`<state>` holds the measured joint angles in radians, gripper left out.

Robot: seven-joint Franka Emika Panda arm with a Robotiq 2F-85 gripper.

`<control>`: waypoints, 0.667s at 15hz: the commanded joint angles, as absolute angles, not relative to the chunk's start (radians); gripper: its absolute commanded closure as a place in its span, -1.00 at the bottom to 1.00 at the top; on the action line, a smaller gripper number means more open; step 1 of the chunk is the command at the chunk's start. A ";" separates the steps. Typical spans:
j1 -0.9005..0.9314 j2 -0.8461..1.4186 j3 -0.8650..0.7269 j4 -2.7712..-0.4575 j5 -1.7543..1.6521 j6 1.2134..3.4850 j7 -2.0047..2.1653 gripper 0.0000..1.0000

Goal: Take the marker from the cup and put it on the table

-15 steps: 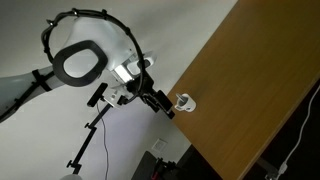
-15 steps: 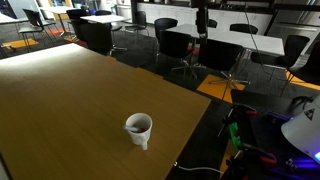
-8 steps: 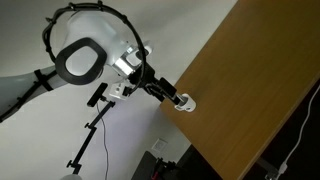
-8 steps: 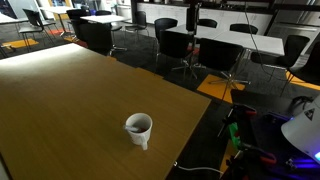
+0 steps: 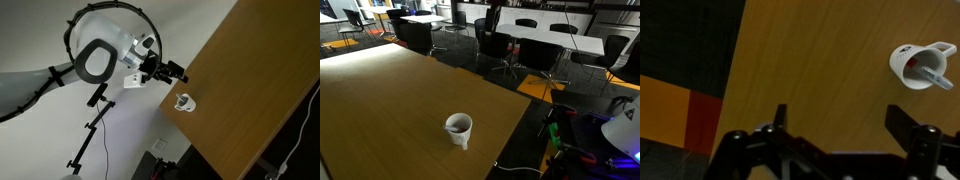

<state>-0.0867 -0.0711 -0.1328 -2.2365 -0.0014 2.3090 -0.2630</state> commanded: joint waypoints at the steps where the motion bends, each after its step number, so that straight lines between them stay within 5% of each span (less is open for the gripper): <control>1: -0.076 -0.039 -0.131 -2.231 0.139 2.427 -0.428 -1.00; 10: -0.084 0.022 -0.121 -2.182 0.745 2.376 -1.137 -1.00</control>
<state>-0.0701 -0.0019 -0.1268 -2.2253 0.6138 2.4409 -0.9568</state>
